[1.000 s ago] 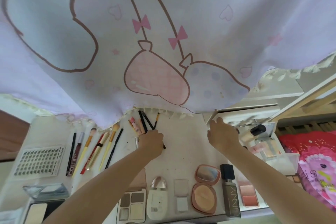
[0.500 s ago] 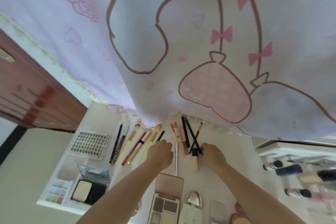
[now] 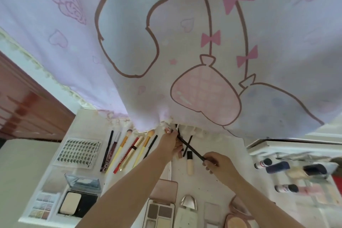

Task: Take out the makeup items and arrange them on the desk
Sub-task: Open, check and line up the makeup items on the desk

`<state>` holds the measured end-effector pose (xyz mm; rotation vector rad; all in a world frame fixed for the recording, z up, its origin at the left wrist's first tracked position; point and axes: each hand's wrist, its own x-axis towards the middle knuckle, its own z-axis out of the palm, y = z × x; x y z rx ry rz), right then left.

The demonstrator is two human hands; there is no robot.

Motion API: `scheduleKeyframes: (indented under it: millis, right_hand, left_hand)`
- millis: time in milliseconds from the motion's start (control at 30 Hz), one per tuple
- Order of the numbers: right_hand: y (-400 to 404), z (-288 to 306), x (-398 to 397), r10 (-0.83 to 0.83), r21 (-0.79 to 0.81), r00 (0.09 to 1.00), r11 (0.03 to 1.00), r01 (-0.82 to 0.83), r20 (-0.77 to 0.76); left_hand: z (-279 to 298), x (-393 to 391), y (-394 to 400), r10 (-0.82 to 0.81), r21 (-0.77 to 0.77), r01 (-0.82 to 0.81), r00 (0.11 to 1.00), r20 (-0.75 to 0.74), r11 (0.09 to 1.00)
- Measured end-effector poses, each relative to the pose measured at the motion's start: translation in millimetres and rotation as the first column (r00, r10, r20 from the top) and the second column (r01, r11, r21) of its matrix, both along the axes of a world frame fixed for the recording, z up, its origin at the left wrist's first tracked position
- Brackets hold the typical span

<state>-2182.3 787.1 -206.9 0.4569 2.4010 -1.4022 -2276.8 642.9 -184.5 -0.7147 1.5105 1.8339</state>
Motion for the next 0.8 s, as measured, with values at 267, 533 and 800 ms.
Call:
scheduleKeyframes:
  millis: [267, 533, 800]
  right_hand:
    - [24.7, 19.2, 22.1, -0.005, -0.009, 1.0, 1.0, 0.005, -0.025]
    - [59.8, 89.8, -3.5, -0.032, -0.056, 0.961, 0.998, 0.017, -0.273]
    - [65.5, 137.0, -0.8, 0.279, 0.196, 0.936, 0.951, -0.238, -0.214]
  left_hand:
    - [24.5, 18.2, 27.8, -0.361, -0.142, 0.332, 0.848, -0.389, 0.932]
    - [89.1, 11.0, 29.3, -0.982, -0.873, 0.47, -0.067, -0.179, 0.127]
    - [113.3, 17.9, 29.2, -0.976, -0.927, 0.347, -0.111, -0.19, 0.141]
